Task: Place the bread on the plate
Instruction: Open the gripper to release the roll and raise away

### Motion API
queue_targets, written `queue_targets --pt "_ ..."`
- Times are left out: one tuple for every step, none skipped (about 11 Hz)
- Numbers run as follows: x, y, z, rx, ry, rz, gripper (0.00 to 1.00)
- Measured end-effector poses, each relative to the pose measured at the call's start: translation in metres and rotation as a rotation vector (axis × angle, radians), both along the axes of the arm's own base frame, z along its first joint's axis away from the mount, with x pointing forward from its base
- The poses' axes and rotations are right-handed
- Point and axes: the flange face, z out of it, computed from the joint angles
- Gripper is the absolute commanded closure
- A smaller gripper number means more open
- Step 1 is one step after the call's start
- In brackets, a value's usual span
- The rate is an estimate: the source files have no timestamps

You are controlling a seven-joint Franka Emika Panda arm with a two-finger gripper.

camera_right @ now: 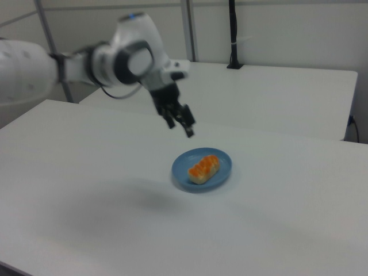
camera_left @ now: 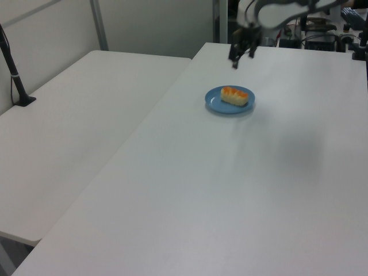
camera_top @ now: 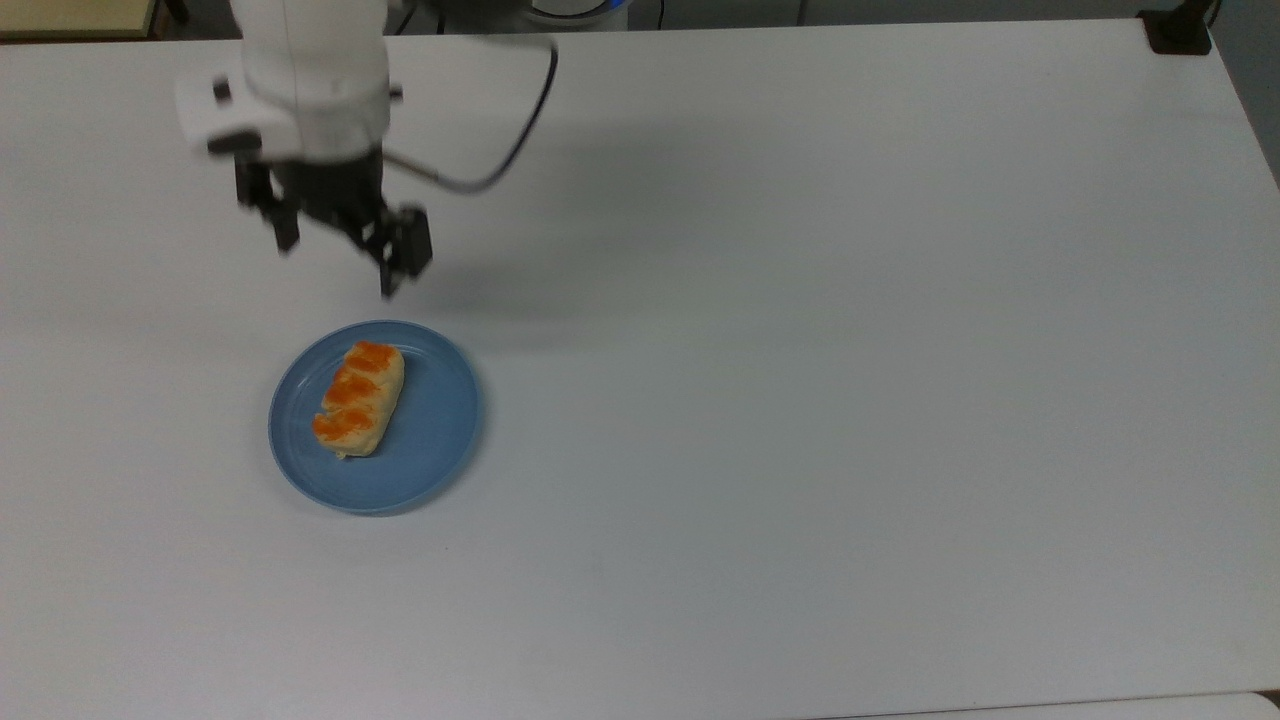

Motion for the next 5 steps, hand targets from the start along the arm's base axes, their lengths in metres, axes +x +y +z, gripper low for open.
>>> queue_targets --pt "-0.034 0.007 0.038 0.008 0.063 -0.009 0.0" --pt "-0.064 0.02 0.068 0.017 0.113 0.012 0.0" --pt "-0.087 0.046 0.091 0.037 0.142 0.069 0.0" --pt "-0.098 0.067 0.1 0.068 0.157 0.118 0.0" --pt "-0.103 0.084 0.103 0.089 0.172 0.156 0.0"
